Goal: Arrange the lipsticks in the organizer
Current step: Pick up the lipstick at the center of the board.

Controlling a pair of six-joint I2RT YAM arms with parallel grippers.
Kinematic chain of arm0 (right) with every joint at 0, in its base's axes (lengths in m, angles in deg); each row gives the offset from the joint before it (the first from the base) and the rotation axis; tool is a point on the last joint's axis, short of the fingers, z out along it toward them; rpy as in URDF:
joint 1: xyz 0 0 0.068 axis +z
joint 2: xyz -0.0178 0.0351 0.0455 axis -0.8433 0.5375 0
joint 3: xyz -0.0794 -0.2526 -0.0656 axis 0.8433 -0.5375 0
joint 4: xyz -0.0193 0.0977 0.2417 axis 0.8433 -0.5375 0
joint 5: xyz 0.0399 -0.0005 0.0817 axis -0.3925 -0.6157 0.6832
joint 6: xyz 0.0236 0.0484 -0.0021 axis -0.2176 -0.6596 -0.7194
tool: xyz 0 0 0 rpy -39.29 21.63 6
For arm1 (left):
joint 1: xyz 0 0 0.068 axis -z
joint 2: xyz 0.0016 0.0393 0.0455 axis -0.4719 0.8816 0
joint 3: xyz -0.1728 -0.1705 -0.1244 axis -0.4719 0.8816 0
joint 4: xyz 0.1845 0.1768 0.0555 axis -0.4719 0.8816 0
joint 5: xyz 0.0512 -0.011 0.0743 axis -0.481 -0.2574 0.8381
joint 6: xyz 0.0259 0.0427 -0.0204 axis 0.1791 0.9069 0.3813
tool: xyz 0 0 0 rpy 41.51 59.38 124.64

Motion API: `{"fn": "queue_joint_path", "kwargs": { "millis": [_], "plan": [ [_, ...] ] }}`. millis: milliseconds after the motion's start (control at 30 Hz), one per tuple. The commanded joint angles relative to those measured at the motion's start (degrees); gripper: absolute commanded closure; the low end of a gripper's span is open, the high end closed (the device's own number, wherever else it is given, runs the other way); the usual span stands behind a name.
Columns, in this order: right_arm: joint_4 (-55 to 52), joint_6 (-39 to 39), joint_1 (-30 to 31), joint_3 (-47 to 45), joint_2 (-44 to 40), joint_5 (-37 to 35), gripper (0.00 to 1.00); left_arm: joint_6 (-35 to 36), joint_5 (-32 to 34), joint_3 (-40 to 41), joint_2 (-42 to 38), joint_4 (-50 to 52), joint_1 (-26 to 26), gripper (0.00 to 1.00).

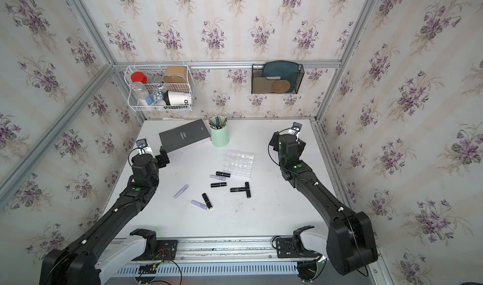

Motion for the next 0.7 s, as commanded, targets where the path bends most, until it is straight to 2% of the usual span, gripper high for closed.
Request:
{"fn": "queue_joint_path", "kwargs": {
  "millis": [0,33,100,233,367,533,600,667],
  "plan": [
    [-11.6,-9.8,-0.2,-2.7,-4.8,17.8,0.18,-18.1,-3.6,-4.3,-4.2,22.3,-1.0,0.14],
    [-11.8,-11.0,-0.2,-3.5,-6.7,18.9,0.2,-17.3,-8.4,-4.7,-5.4,23.0,-1.5,0.16],
    [-14.8,-11.4,-0.1,-2.7,-8.5,19.6,0.22,-14.3,-13.7,-5.4,-7.0,23.2,-1.7,0.25],
    [-21.1,-10.0,2.2,0.4,-8.5,22.0,0.22,-12.6,-15.1,-10.7,-6.0,31.5,-1.5,0.3],
    [-25.2,-9.8,13.8,2.2,-5.0,18.2,0.17,-14.3,-19.0,-14.8,-3.0,41.2,0.9,0.31],
    [-25.6,-12.4,29.7,5.6,1.0,12.0,0.08,-21.1,-16.5,-11.7,-4.1,43.8,9.9,0.31],
    [-25.6,-11.3,35.2,8.3,4.9,8.7,0.07,-23.7,-15.6,-10.4,-3.3,43.7,13.6,0.31],
    [-25.8,-9.8,37.9,10.4,9.0,6.8,0.09,-25.6,-14.5,-9.7,-1.9,44.3,16.7,0.31]
  ]
}}
